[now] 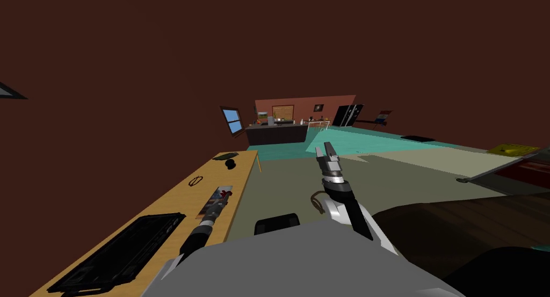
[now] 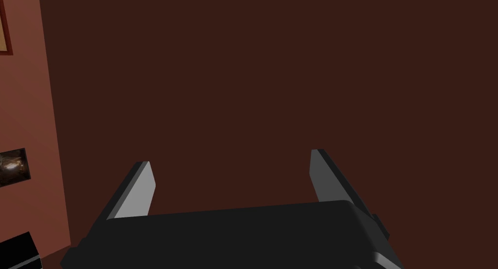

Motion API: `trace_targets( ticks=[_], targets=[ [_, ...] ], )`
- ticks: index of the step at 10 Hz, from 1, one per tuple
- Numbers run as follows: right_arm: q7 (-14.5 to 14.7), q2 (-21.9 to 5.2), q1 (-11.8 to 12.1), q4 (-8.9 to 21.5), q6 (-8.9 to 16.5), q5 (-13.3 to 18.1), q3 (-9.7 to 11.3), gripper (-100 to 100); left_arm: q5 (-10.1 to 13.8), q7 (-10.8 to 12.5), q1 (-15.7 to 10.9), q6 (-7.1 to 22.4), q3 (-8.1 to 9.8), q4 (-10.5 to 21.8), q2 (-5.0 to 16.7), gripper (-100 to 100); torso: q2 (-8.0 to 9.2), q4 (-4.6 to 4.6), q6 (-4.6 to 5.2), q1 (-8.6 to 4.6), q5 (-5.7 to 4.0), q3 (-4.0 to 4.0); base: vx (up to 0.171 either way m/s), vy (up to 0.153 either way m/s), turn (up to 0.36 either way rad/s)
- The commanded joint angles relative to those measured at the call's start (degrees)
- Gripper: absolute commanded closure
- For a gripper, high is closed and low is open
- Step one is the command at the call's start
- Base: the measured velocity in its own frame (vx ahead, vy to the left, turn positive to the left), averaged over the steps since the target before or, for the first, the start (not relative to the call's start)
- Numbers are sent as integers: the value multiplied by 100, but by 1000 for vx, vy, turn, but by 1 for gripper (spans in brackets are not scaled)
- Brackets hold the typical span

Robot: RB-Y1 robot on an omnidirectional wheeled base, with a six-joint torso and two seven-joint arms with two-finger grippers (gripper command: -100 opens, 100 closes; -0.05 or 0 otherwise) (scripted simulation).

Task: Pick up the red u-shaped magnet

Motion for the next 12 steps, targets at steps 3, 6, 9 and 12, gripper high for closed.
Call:
trace_targets(
  ticks=[3,6,9,12],
  targets=[
    [0,0,0,0,0,0,0,0,-174,-200,-194,-77,-36,733,96,-100,-5,-1,0,7,2,-3,29,52,-20],
    [0,0,0,0,0,0,0,0,-242,-278,-322,-171,-66,1128,141,-100,0,0,0,-1,0,0,18,37,-9],
    [0,0,0,0,0,0,0,0,-296,-336,-459,-278,-108,1496,191,-100,-2,0,0,-1,0,-1,22,33,-10],
    [0,0,0,0,0,0,0,0,-358,-399,-663,-446,-184,1977,284,-100,-4,-1,0,-4,-1,-2,28,28,-10]
  ],
)
